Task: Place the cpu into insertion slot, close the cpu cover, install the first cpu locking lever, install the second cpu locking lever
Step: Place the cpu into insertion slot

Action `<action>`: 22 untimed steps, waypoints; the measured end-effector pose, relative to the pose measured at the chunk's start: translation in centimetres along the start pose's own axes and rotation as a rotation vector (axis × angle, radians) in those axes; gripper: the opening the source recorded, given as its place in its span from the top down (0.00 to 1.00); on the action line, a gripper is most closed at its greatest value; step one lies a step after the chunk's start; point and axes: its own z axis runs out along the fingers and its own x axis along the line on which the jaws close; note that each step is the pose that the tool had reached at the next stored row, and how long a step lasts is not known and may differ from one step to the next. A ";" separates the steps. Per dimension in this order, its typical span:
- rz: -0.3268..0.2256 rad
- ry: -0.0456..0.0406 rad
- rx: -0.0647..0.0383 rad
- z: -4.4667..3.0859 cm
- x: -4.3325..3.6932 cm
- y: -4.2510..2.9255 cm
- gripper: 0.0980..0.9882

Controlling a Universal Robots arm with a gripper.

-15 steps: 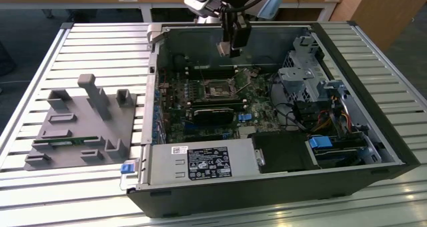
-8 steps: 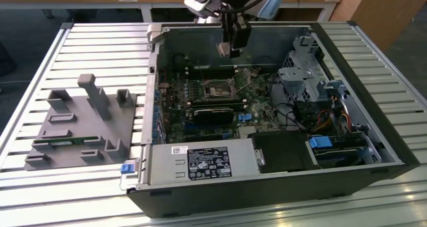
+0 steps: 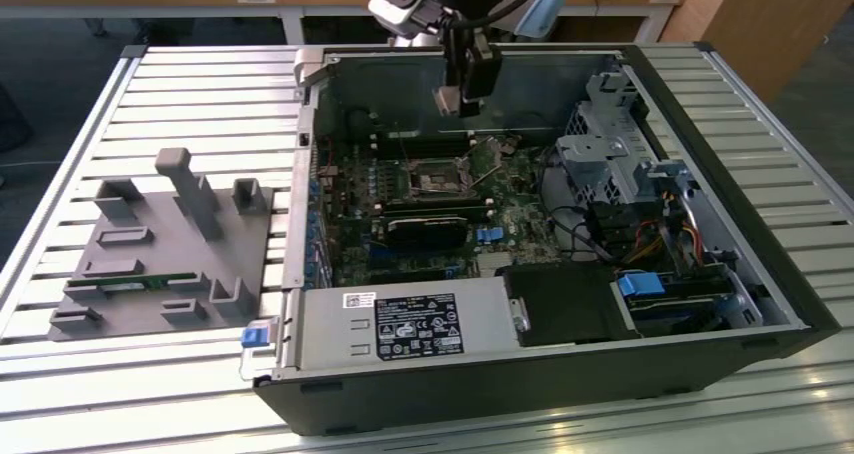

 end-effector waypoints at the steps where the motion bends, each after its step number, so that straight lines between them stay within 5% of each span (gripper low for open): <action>1: 0.000 -0.0020 0.000 0.04 0.00 0.00 0.50; 15: 0.004 -0.0061 0.001 0.47 0.00 -0.04 0.50; 22: 0.078 -0.0122 0.000 1.01 0.00 -0.17 0.50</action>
